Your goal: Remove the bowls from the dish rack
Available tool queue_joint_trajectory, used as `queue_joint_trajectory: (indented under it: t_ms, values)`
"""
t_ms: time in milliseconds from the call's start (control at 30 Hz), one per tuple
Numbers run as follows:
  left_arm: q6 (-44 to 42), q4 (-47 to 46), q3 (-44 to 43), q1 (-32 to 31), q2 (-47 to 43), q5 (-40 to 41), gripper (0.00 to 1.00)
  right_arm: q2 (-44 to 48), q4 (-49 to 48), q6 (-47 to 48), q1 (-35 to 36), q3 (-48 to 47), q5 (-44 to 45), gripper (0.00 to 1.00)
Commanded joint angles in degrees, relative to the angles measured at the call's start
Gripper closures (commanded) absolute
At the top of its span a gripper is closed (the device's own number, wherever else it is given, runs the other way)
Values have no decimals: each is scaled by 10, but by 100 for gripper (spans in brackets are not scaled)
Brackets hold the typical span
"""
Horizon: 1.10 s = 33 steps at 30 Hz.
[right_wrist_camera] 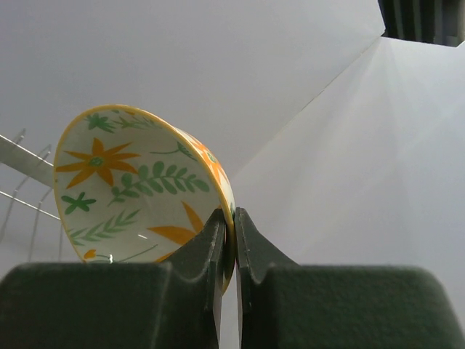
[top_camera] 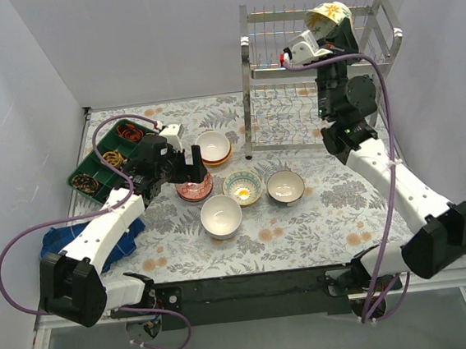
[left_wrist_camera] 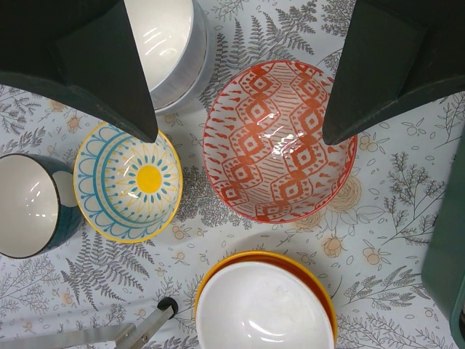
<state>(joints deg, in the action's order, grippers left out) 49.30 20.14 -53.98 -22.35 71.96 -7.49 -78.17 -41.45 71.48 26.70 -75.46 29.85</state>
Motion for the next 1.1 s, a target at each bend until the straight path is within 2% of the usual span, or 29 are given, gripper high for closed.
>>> queue_joint_trajectory:
  t_ms: [0, 333, 533, 700, 867, 1067]
  values:
    - [-2, 1, -10, -2, -10, 5, 2, 69, 46, -120, 27, 6, -2, 99]
    - [-3, -1, -8, -2, -12, 14, 2, 183, 324, -381, 74, 58, -80, 99]
    - [-5, -3, -8, -2, -14, 23, 2, 220, 459, -519, 79, 87, -179, 99]
    - [-4, -3, -7, -2, -18, 34, 2, 233, 503, -646, 80, 124, -260, 99]
    - [-4, -5, -6, -2, -23, 48, 2, 212, 507, -754, 80, 169, -337, 99]
    - [-4, -10, -3, -2, -27, 56, 2, 152, 478, -840, 80, 198, -342, 99]
